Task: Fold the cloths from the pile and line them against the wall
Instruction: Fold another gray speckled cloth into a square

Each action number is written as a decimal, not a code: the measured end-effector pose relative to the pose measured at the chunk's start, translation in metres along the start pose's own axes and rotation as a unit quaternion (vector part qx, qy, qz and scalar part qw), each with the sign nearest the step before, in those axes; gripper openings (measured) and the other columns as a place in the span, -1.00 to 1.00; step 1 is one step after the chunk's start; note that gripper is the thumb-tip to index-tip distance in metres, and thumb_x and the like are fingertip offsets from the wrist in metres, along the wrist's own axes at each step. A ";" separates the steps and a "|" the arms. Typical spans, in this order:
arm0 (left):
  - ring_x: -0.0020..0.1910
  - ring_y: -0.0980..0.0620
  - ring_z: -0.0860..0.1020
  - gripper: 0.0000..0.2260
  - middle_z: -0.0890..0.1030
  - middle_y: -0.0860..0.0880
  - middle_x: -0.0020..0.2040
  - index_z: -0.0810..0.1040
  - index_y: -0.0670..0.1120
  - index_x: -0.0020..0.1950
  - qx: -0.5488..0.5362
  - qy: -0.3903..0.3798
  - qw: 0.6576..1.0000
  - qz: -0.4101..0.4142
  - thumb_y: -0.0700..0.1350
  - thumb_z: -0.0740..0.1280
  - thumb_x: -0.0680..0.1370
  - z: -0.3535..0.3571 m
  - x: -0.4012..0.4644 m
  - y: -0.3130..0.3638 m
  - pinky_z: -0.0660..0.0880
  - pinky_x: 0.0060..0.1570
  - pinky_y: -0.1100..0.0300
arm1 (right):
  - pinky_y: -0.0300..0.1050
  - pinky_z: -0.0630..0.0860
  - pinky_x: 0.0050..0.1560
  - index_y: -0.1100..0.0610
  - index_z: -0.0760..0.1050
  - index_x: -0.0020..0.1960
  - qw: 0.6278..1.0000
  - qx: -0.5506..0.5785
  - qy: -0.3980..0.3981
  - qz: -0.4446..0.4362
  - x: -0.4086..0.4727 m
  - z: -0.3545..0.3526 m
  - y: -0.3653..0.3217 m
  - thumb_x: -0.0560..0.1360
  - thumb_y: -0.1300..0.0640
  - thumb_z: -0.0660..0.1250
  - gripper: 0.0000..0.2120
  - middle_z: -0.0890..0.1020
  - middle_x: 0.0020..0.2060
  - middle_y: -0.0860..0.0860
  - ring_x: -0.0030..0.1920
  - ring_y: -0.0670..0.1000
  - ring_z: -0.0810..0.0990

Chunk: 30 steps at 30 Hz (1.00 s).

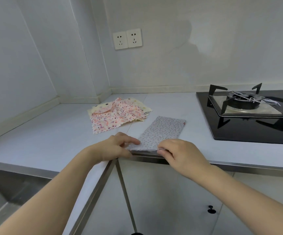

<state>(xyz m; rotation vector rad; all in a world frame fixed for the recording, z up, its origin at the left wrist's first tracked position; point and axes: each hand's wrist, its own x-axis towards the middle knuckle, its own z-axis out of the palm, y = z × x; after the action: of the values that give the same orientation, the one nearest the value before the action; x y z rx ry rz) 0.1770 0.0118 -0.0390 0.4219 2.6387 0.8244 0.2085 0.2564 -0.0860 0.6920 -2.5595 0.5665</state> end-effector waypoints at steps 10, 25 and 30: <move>-0.01 0.09 0.63 -0.88 0.69 0.03 -0.02 0.63 -0.08 0.05 -0.167 0.138 0.975 0.046 -0.09 0.35 0.58 0.003 0.038 0.021 0.43 -0.11 0.40 | 0.05 0.57 -0.03 -0.03 0.59 -0.13 0.953 0.246 0.049 0.173 0.020 -0.023 0.025 0.53 0.00 0.33 -0.88 0.67 -0.24 -0.06 -0.17 -0.03 0.64; -0.11 0.02 0.58 -0.87 0.62 0.06 -0.18 0.47 0.03 -0.03 0.063 0.254 0.965 0.002 0.07 0.25 0.56 0.034 0.157 0.041 0.46 -0.16 0.13 | -0.12 0.45 -0.11 0.02 0.59 -0.11 0.972 0.008 0.020 0.233 0.064 0.003 0.121 0.54 0.02 0.28 -0.85 0.65 -0.18 -0.12 -0.10 -0.04 0.56; -0.11 0.01 0.54 -0.83 0.58 0.08 -0.16 0.50 0.03 -0.04 0.079 0.269 0.960 -0.008 0.12 0.28 0.55 0.033 0.156 0.043 0.44 -0.16 0.14 | 0.00 0.44 0.07 0.02 0.54 -0.07 0.973 -0.035 0.023 0.228 0.063 0.007 0.124 0.56 0.05 0.22 -0.86 0.65 -0.12 -0.08 -0.02 0.06 0.56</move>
<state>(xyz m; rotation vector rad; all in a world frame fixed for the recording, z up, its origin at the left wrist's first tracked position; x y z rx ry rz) 0.0580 0.1198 -0.0753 0.2360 3.2215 0.8167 0.0890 0.3274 -0.0939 0.0565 -2.6866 0.6192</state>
